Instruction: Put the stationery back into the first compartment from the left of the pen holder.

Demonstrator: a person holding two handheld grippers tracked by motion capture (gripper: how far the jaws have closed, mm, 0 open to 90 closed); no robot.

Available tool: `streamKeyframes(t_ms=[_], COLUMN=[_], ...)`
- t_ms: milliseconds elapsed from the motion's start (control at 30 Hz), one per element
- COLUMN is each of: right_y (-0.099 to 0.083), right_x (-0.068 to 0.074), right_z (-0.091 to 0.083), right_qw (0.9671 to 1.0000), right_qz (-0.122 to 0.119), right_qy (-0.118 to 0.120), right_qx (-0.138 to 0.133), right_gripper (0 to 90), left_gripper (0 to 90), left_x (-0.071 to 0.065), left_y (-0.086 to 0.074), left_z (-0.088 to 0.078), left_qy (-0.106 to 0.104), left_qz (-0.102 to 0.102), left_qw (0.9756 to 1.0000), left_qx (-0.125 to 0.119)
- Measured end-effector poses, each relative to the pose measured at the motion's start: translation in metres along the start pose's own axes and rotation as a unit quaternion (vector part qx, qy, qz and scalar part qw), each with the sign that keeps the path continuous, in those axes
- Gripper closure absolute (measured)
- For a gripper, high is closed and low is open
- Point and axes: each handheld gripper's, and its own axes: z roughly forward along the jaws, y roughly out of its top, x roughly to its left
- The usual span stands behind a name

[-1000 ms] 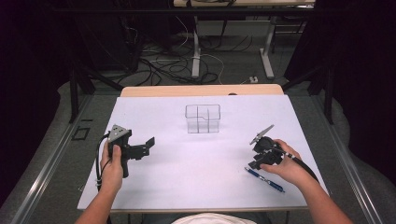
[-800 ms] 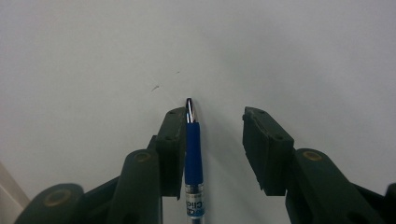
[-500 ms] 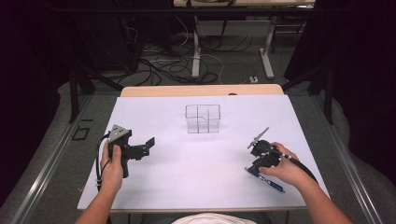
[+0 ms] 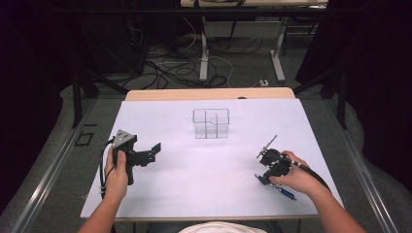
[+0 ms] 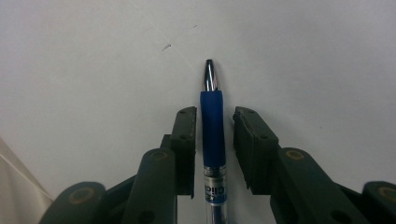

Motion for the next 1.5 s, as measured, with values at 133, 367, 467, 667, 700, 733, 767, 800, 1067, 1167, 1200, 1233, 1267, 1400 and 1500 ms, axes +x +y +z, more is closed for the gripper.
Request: streamKeyframes(t_ms=[133, 367, 467, 667, 700, 733, 767, 800, 1067, 1167, 1200, 1233, 1267, 1400, 1500], right_y=[0.000, -0.001, 0.000, 0.000, 0.000, 0.000, 0.000, 0.001, 0.003, 0.003, 0.004, 0.004, 0.003, 0.004, 0.004], right_x=[0.000, 0.000, 0.001, 0.001, 0.001, 0.001, 0.001, 0.002, 0.004, 0.005, 0.005, 0.004, 0.005, 0.004, 0.001], right_z=[0.000, 0.001, 0.002, 0.001, 0.002, 0.002, 0.002, 0.000, -0.003, -0.005, -0.006, -0.007, -0.006, -0.012, -0.013], right_qw=[1.0000, 1.0000, 1.0000, 1.0000, 1.0000, 1.0000, 1.0000, 0.9998, 0.9997, 0.9996, 0.9997, 0.9997, 0.9996, 0.9996, 0.9988], right_qz=[-0.001, -0.004, -0.006, 0.000, -0.002, -0.007, -0.007, -0.012, -0.020, -0.019, -0.020, -0.021, -0.019, -0.012, -0.010], right_qy=[-0.003, 0.001, -0.002, -0.002, -0.003, -0.004, -0.004, -0.014, -0.009, -0.023, -0.017, -0.011, -0.012, -0.008, 0.009], right_qx=[0.004, -0.002, -0.002, 0.000, 0.000, 0.001, 0.001, 0.008, 0.010, 0.000, 0.004, -0.005, -0.014, -0.023, -0.048], right_gripper=[72.6, 78.4, 79.4, 79.6, 79.6, 79.7, 79.7, 79.7, 79.9, 79.9, 79.9, 79.9, 79.9, 79.9, 79.9], left_gripper=[0.1, 0.1, 0.1, 0.1, 0.1, 0.1, 0.1, 0.1, 0.1, 0.1, 0.1, 0.1, 0.1, 0.1, 0.1], left_x=[0.000, 0.000, 0.000, 0.000, 0.000, 0.000, 0.000, 0.000, 0.000, 0.001, 0.001, 0.000, 0.000, 0.000, 0.000], left_y=[0.000, 0.000, 0.000, 0.000, 0.000, 0.000, 0.000, 0.000, 0.000, 0.000, 0.000, 0.000, 0.000, 0.000, 0.000], left_z=[0.000, 0.000, 0.000, 0.000, 0.000, 0.000, 0.000, 0.000, 0.000, 0.000, 0.000, 0.000, 0.000, 0.000, 0.000], left_qy=[0.000, 0.000, 0.000, 0.000, 0.000, 0.000, 0.000, 0.000, 0.000, 0.001, 0.001, 0.001, 0.001, 0.000, 0.001], left_qz=[-0.001, 0.000, -0.001, 0.000, -0.001, -0.001, -0.001, 0.000, 0.000, 0.000, 0.000, 0.001, 0.000, 0.000, 0.001], left_qw=[1.0000, 1.0000, 1.0000, 1.0000, 1.0000, 1.0000, 1.0000, 1.0000, 1.0000, 1.0000, 1.0000, 1.0000, 1.0000, 1.0000, 1.0000], left_qx=[0.000, -0.001, -0.001, 0.000, -0.001, -0.001, -0.001, 0.000, 0.000, 0.000, 0.000, 0.000, 0.000, 0.000, 0.000])
